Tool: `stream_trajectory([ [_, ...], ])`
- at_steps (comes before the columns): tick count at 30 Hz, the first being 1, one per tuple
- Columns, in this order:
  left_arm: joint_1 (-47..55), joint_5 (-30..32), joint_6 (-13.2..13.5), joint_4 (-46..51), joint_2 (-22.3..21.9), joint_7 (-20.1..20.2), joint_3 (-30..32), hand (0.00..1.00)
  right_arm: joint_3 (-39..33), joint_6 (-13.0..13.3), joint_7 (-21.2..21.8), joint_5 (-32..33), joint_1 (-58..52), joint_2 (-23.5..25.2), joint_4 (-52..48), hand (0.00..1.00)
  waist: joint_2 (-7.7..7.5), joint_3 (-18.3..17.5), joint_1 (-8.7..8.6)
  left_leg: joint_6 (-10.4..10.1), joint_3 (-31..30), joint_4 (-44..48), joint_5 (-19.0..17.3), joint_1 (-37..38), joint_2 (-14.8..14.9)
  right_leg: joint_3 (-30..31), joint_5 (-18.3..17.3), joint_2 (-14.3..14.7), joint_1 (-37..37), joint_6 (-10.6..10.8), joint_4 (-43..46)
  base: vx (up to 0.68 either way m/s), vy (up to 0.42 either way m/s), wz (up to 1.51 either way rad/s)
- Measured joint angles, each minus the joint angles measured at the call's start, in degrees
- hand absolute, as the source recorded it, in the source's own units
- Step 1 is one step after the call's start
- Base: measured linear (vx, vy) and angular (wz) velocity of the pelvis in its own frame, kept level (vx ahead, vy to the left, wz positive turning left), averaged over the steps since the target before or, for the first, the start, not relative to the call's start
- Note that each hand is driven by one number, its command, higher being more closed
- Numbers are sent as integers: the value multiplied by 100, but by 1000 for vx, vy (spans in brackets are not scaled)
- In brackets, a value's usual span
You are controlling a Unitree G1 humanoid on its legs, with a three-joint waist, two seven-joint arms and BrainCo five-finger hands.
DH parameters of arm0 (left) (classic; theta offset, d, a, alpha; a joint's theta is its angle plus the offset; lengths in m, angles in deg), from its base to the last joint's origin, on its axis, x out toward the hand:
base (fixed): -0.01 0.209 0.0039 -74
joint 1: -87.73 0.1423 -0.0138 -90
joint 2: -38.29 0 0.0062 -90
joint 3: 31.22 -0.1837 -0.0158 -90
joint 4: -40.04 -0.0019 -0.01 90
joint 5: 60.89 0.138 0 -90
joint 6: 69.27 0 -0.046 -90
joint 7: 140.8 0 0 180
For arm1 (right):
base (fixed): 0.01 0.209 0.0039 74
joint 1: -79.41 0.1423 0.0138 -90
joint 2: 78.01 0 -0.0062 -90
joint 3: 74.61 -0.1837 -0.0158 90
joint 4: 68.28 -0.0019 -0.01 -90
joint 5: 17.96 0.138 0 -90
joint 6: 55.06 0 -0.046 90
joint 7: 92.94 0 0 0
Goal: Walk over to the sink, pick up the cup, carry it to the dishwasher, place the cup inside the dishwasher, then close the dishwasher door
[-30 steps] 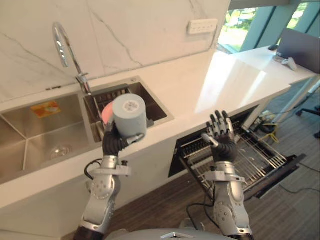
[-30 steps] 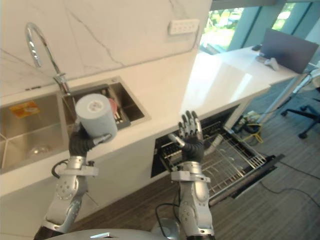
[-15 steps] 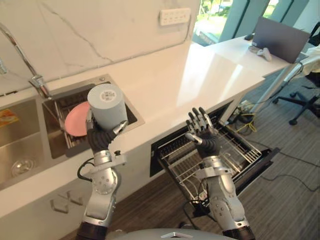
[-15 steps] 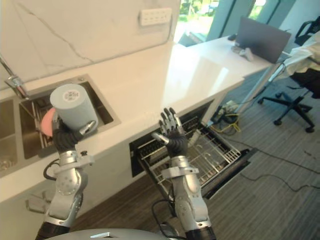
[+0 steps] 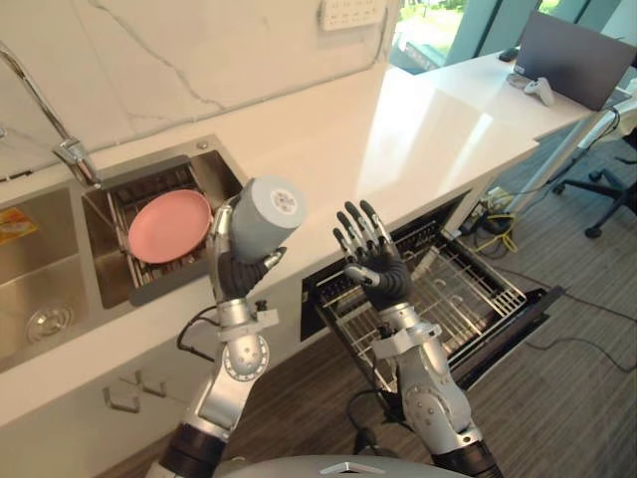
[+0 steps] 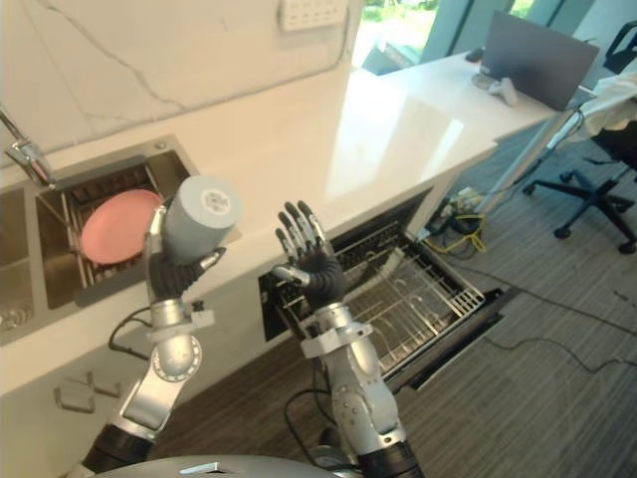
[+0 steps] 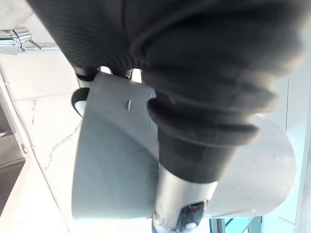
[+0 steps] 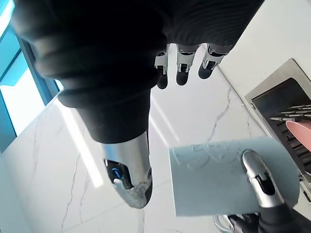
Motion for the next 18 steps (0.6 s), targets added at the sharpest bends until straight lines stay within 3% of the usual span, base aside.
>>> stream_trajectory([
  [11,-112,41,-545,-638,-10,-486,-345,100,573,-375,-778,5,250,7,79,0,23,-174,-42,50,-1,-251,224,-16,-54,-30,114,-10,-36,-25,-56,-59,-12,1],
  [18,-115,40,-655,-683,-19,-809,-466,100,830,-438,-1281,-23,620,14,100,0,69,-238,-61,60,-102,-540,488,-1,-101,-167,197,-9,-66,-51,-123,-32,-8,10],
])
